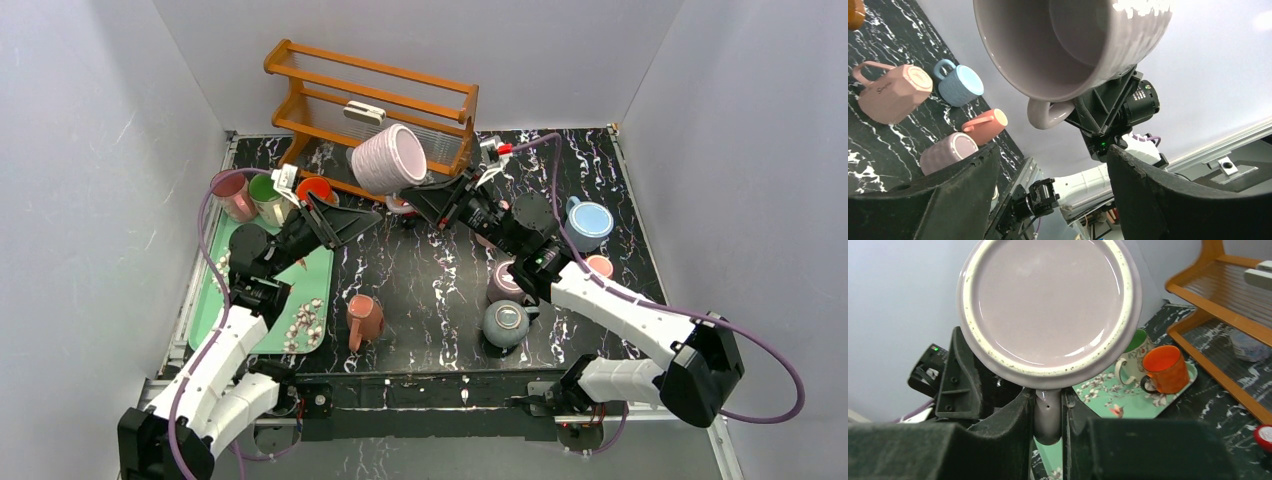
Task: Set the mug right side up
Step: Turn over the cup at the center of the board.
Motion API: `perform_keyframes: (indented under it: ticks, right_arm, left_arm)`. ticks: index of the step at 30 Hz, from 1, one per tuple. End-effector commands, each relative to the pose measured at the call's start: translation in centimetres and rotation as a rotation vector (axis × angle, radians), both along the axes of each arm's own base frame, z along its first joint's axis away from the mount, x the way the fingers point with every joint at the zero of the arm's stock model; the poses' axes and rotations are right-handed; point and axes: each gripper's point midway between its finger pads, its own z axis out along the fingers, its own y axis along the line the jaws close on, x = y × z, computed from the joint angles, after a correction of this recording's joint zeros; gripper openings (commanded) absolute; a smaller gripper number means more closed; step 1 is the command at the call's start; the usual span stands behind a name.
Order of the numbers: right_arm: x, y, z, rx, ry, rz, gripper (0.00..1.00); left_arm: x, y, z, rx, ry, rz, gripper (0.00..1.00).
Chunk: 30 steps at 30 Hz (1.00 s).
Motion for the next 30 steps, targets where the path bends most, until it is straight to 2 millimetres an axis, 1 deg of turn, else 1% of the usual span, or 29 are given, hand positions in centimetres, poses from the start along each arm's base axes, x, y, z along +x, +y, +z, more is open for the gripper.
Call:
perform_keyframes:
  ticks: [1, 5, 9, 13, 15, 18, 19, 21, 26, 30]
  right_arm:
    - [-3.5, -1.7, 11.4, 0.295, -0.216, 0.084, 0.01]
    - [-4.7, -1.4, 12.1, 0.303, -0.235, 0.148, 0.01]
    - [-6.7, -1.3, 12.7, 0.308, -0.276, 0.239, 0.01]
    - [-8.1, -1.3, 12.9, 0.315, -0.296, 0.311, 0.01]
    - [-8.8, -1.3, 12.9, 0.328, -0.299, 0.346, 0.01]
    - [-9.3, -1.3, 12.6, 0.332, -0.299, 0.371, 0.01]
    - [-9.4, -1.3, 12.6, 0.331, -0.304, 0.373, 0.01]
    - [-9.4, -1.0, 12.3, 0.321, -0.311, 0.382, 0.01]
    - [-9.9, -1.0, 11.9, 0.313, -0.322, 0.408, 0.01]
    - [-9.7, -1.0, 11.7, 0.325, -0.306, 0.404, 0.01]
  left_arm:
    - [-0.5, -0.6, 2.8, -0.064, -0.086, -0.011, 0.74]
    - [-1.4, -1.5, 3.9, -0.092, -0.133, -0.054, 0.69]
    - [-2.3, -2.0, 5.0, -0.091, -0.200, -0.071, 0.68]
    - [-2.9, -2.3, 6.0, -0.114, -0.232, -0.093, 0.66]
    - [-3.2, -2.4, 6.8, -0.137, -0.257, -0.105, 0.61]
    - [-3.6, -2.5, 7.7, -0.156, -0.289, -0.106, 0.52]
    - [-3.7, -2.5, 7.9, -0.160, -0.298, -0.104, 0.50]
    - [-3.8, -2.7, 8.3, -0.166, -0.311, -0.101, 0.49]
    - [-4.2, -3.4, 8.6, -0.154, -0.333, -0.150, 0.48]
    - [-4.1, -3.1, 9.0, -0.188, -0.340, -0.117, 0.45]
